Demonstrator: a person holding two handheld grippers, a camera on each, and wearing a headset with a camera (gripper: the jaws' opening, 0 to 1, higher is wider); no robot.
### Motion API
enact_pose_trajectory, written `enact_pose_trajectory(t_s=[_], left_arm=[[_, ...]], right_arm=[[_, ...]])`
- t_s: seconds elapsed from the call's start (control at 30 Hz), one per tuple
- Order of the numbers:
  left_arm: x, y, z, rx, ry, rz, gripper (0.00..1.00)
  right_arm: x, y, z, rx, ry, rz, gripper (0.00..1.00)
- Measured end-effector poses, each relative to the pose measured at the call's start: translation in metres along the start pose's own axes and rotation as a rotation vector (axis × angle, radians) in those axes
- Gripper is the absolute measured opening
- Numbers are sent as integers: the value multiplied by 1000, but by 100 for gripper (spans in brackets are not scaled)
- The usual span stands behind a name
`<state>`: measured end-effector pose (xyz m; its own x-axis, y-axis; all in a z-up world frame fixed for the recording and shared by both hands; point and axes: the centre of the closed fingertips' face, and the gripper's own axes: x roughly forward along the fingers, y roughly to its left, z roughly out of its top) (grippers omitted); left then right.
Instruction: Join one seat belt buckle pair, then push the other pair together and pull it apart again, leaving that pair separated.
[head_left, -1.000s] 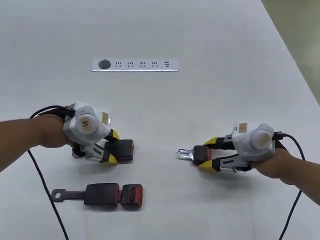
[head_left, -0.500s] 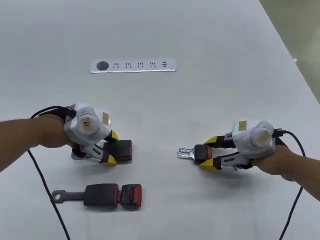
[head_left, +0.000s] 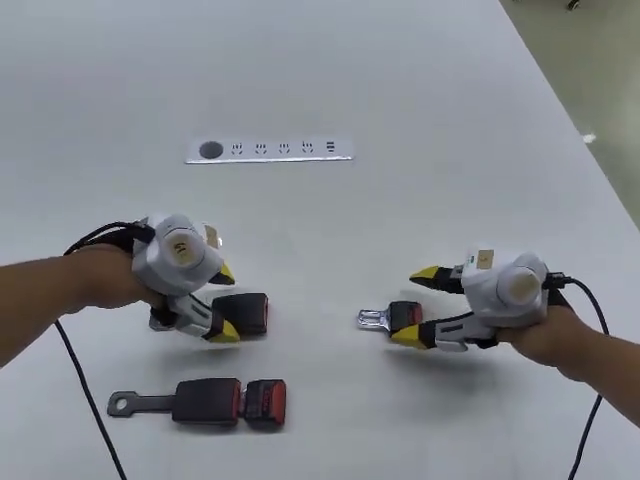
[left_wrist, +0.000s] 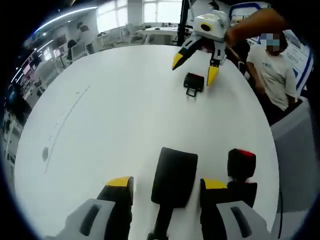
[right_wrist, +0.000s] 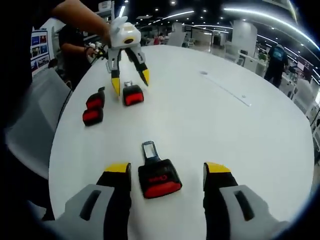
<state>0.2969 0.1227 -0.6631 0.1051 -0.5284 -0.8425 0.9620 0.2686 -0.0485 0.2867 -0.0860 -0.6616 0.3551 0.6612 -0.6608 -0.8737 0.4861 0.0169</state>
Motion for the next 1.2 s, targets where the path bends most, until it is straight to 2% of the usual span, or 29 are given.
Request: enact_pose_trajectory(t_s=[0.07, 0.1, 0.17, 0.23, 0.3, 0.33, 0.37, 0.4, 0.47, 0.5, 0.57, 0.63, 0.67, 0.7, 0.73, 0.8, 0.83, 0.9, 0.93, 1.07, 1.1, 1.2], left_arm=[[-6, 9, -2, -58, -19, 64, 60], [-12, 10, -1, -79, -39, 83, 63], [-24, 9, 3, -139, -93, 116, 68], [-37, 9, 4, -141, -125, 167, 71], [-41, 13, 0, -182, -164, 207, 74], [-48, 6, 0, -277, -189, 191, 76], [-52, 3, 2, -344, -218, 178, 81], [-58, 1, 5, -377, -235, 190, 84], [-68, 5, -5, -356, -237, 267, 87], [-72, 5, -11, -351, -236, 288, 87], [-79, -1, -11, -368, -252, 295, 89], [-92, -3, 4, -355, -380, 324, 93], [-97, 0, -1, -344, -387, 357, 97], [-98, -1, -7, -365, -369, 360, 100], [-100, -2, -15, -424, -345, 368, 100], [-108, -4, -12, -416, -410, 387, 100], [-110, -7, -14, -420, -416, 388, 100], [-112, -11, -27, -468, -398, 387, 100], [-113, -13, -28, -465, -402, 393, 100], [-120, -26, -34, -473, -430, 405, 100], [-124, -26, -44, -476, -426, 415, 100], [-130, -40, -50, -504, -454, 421, 100]], right_arm=[[-5, 0, 14, 49, -52, -31, 59], [-7, -3, 19, 63, -68, -65, 60], [-9, -2, 26, 115, -97, -95, 64], [-14, 7, 34, 124, -101, -116, 70], [-16, 12, 38, 120, -105, -139, 73], [-16, 11, 39, 131, -120, -156, 74], [-16, 11, 40, 148, -132, -172, 77], [-16, 11, 43, 172, -156, -193, 80], [-21, 19, 49, 197, -176, -221, 81], [-22, 20, 49, 200, -176, -225, 82], [-27, 22, 48, 193, -167, -263, 85], [-34, 24, 53, 203, -191, -310, 89], [-37, 20, 53, 215, -206, -355, 92], [-40, 21, 55, 230, -216, -370, 95], [-41, 27, 56, 257, -224, -363, 96], [-41, 30, 53, 249, -209, -381, 96], [-41, 34, 53, 247, -206, -385, 95], [-45, 36, 54, 264, -225, -406, 96], [-47, 37, 54, 270, -231, -420, 97], [-49, 49, 52, 292, -231, -422, 96], [-50, 52, 52, 289, -234, -432, 97], [-53, 64, 53, 282, -243, -438, 97]])
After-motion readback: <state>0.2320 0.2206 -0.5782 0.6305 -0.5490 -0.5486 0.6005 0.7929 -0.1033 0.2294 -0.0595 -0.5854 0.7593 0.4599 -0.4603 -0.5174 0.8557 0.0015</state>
